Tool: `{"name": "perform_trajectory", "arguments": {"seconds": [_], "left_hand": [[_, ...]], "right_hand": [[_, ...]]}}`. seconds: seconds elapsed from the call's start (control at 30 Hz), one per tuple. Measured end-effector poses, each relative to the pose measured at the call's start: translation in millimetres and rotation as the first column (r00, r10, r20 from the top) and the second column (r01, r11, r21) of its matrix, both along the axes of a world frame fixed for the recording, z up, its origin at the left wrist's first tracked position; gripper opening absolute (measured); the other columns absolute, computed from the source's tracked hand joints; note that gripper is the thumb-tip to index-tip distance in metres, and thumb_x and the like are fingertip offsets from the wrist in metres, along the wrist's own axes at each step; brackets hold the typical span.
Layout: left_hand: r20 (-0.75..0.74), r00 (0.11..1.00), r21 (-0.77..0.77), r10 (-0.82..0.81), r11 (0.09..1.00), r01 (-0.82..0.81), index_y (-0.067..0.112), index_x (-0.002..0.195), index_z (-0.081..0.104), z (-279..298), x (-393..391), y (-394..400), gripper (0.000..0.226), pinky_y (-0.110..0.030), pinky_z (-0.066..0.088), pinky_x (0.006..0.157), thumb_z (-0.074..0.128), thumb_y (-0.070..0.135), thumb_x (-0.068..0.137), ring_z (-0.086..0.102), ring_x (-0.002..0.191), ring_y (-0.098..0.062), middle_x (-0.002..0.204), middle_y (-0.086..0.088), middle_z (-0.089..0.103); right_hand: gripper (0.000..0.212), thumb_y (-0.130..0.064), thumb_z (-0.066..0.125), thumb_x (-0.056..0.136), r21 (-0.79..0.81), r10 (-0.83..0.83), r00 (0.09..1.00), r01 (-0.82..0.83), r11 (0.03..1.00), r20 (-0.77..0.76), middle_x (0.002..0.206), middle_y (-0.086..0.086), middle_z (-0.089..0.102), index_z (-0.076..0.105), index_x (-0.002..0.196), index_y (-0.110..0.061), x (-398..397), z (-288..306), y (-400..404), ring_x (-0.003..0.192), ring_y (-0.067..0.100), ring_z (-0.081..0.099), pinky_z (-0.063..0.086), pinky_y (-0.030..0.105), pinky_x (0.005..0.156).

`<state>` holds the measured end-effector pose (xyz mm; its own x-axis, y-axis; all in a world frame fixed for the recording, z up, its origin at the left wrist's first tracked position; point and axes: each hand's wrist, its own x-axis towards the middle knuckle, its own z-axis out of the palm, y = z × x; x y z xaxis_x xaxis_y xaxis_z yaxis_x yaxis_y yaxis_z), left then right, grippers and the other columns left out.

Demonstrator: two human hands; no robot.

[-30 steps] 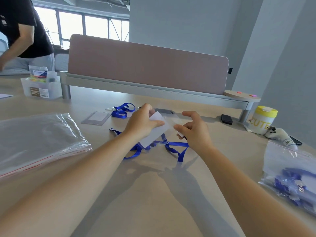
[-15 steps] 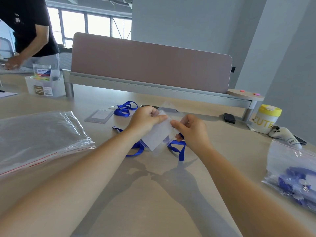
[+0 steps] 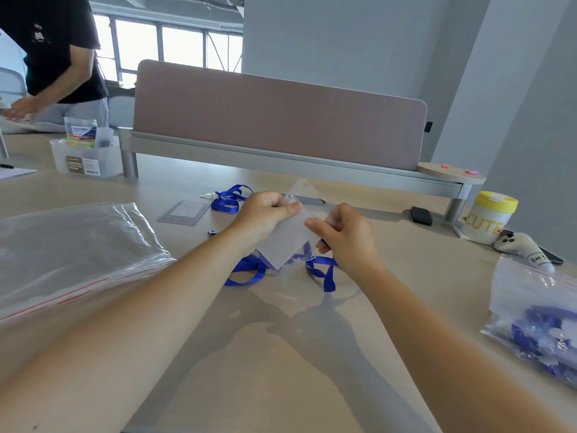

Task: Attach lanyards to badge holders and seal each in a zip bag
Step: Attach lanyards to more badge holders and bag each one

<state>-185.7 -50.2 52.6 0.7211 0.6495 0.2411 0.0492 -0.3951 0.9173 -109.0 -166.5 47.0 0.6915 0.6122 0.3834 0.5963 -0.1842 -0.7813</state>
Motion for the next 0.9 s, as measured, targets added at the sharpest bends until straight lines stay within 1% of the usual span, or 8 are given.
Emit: {"name": "perform_trajectory", "arguments": {"seconds": [0.2, 0.3, 0.4, 0.57, 0.63, 0.7, 0.77, 0.9], "left_hand": [[0.014, 1.0, 0.076, 0.017, 0.997, -0.018, 0.011, 0.081, 0.053, 0.3, -3.8, 11.7, 0.017, -0.024, 0.035, 0.057, 0.052, 0.025, 0.09, 0.047, 0.066, -0.017, 0.072, -0.001, 0.051], [0.078, 0.997, 0.027, 0.027, 0.999, -0.029, 0.016, 0.068, 0.05, -1.4, -8.9, 19.4, 0.022, -0.025, 0.033, 0.058, 0.053, 0.02, 0.09, 0.045, 0.064, -0.017, 0.068, 0.0, 0.05], [0.09, 0.995, 0.033, 0.041, 0.998, -0.044, 0.02, 0.065, 0.047, -2.0, -12.7, 24.2, 0.026, -0.025, 0.033, 0.058, 0.052, 0.018, 0.09, 0.044, 0.062, -0.015, 0.067, 0.001, 0.049], [0.052, 0.999, 0.111, -0.012, 0.994, 0.006, 0.021, 0.064, 0.045, -1.3, -18.4, 29.1, 0.028, -0.022, 0.032, 0.055, 0.052, 0.017, 0.09, 0.044, 0.061, -0.011, 0.067, 0.003, 0.049], [0.019, 0.998, 0.151, -0.053, 0.987, 0.05, 0.021, 0.064, 0.046, -1.3, -20.2, 29.9, 0.028, -0.022, 0.032, 0.054, 0.053, 0.014, 0.09, 0.044, 0.061, -0.01, 0.067, 0.005, 0.049], [-0.016, 0.996, 0.188, -0.091, 0.978, 0.092, 0.022, 0.063, 0.047, -2.1, -21.2, 31.1, 0.028, -0.022, 0.033, 0.057, 0.054, 0.012, 0.089, 0.043, 0.063, -0.009, 0.067, 0.006, 0.049], [-0.065, 0.992, 0.235, -0.107, 0.965, 0.119, 0.023, 0.063, 0.047, -3.8, -22.0, 31.9, 0.028, -0.024, 0.033, 0.06, 0.054, 0.013, 0.089, 0.043, 0.064, -0.008, 0.068, 0.007, 0.049], [-0.132, 0.983, 0.308, -0.125, 0.938, 0.16, 0.026, 0.063, 0.047, -7.0, -19.4, 29.0, 0.029, -0.022, 0.035, 0.062, 0.056, 0.014, 0.088, 0.046, 0.066, -0.006, 0.069, 0.01, 0.05]], "right_hand": [[0.03, -0.002, 0.06, 0.082, -0.136, 0.131, 0.978, -0.154, 0.979, -0.159, 0.068, 0.001, 0.062, 0.038, 0.079, -0.022, 6.0, -0.8, -5.7, 0.055, 0.011, 0.058, 0.049, 0.022, 0.056], [0.017, 0.0, 0.054, 0.085, -0.107, 0.168, 0.961, -0.195, 0.975, -0.221, 0.064, 0.003, 0.062, 0.047, 0.08, -0.014, 10.3, -1.6, -7.4, 0.043, 0.004, 0.059, 0.053, 0.014, 0.054], [0.006, -0.001, 0.051, 0.087, -0.071, 0.19, 0.956, -0.21, 0.975, -0.225, 0.061, 0.005, 0.06, 0.054, 0.086, -0.005, 13.6, -1.7, -8.1, 0.039, 0.001, 0.056, 0.051, 0.008, 0.051], [0.022, 0.003, 0.042, 0.09, -0.175, 0.199, 0.971, -0.22, 0.96, -0.13, 0.066, -0.001, 0.056, 0.059, 0.094, -0.01, 14.8, 2.6, -6.9, 0.045, -0.003, 0.056, 0.045, 0.002, 0.052], [0.016, -0.002, 0.047, 0.089, -0.228, 0.168, 0.983, -0.182, 0.957, -0.077, 0.065, -0.001, 0.056, 0.062, 0.09, -0.009, 16.4, 5.1, -5.5, 0.053, 0.005, 0.055, 0.044, 0.006, 0.053], [0.007, -0.012, 0.058, 0.086, -0.285, 0.116, 0.993, -0.122, 0.951, -0.039, 0.066, 0.0, 0.057, 0.063, 0.08, -0.011, 19.8, 8.9, -4.9, 0.061, 0.012, 0.05, 0.043, 0.018, 0.059], [0.014, -0.014, 0.063, 0.082, -0.29, 0.099, 0.993, -0.113, 0.95, -0.065, 0.069, 0.002, 0.058, 0.059, 0.069, -0.015, 23.4, 13.0, -5.0, 0.063, 0.012, 0.05, 0.044, 0.024, 0.063], [0.017, -0.007, 0.056, 0.086, -0.142, 0.157, 0.968, -0.186, 0.972, -0.194, 0.071, -0.001, 0.058, 0.056, 0.07, -0.015, 25.5, 21.0, -5.4, 0.061, 0.01, 0.051, 0.045, 0.015, 0.061]]}}
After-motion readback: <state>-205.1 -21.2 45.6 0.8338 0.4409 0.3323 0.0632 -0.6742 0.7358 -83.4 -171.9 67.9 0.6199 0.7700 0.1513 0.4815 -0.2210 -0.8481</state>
